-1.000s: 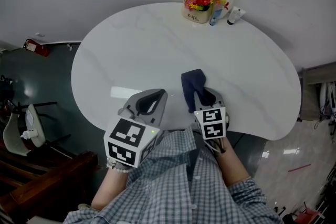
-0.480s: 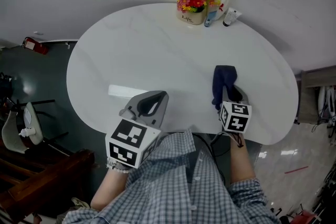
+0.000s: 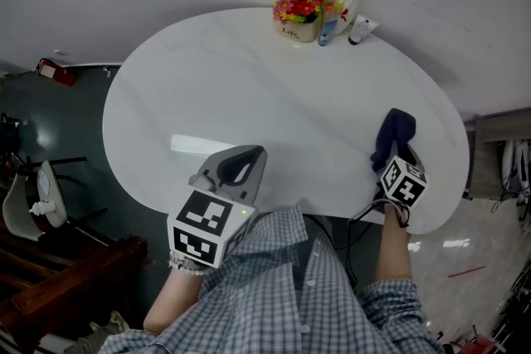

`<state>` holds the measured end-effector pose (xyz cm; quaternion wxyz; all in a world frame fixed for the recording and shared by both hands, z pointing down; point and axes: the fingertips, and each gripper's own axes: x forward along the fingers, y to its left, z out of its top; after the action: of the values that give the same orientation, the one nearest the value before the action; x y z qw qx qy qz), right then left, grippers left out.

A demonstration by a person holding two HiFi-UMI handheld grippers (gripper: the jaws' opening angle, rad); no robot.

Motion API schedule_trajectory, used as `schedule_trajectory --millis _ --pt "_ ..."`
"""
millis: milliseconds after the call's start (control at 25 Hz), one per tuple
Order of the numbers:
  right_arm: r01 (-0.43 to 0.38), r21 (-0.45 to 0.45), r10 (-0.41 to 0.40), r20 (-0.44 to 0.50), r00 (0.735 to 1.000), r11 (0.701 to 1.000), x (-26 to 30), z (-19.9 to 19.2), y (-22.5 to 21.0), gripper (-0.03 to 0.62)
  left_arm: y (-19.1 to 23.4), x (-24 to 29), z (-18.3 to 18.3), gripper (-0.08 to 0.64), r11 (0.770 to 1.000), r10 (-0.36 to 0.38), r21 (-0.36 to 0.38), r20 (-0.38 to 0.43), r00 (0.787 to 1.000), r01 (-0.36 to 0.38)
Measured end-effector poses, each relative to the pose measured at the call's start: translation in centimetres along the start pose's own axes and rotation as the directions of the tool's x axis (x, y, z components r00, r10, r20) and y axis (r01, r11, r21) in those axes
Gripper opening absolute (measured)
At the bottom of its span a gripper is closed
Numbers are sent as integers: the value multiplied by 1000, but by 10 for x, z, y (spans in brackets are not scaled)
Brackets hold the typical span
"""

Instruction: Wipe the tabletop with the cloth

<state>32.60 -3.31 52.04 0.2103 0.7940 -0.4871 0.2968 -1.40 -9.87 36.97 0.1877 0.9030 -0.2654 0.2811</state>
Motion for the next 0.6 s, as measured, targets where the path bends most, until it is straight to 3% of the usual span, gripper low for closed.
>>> schedule_trajectory --millis 280,600 --pt "9 9 -9 -12 1000 1000 7 6 -4 77 0 4 -1 2 1000 13 -26 -1 1000 -13" --pt "-72 -77 71 -8 997 994 21 24 34 75 3 3 -4 2 998 36 -54 1 999 -36"
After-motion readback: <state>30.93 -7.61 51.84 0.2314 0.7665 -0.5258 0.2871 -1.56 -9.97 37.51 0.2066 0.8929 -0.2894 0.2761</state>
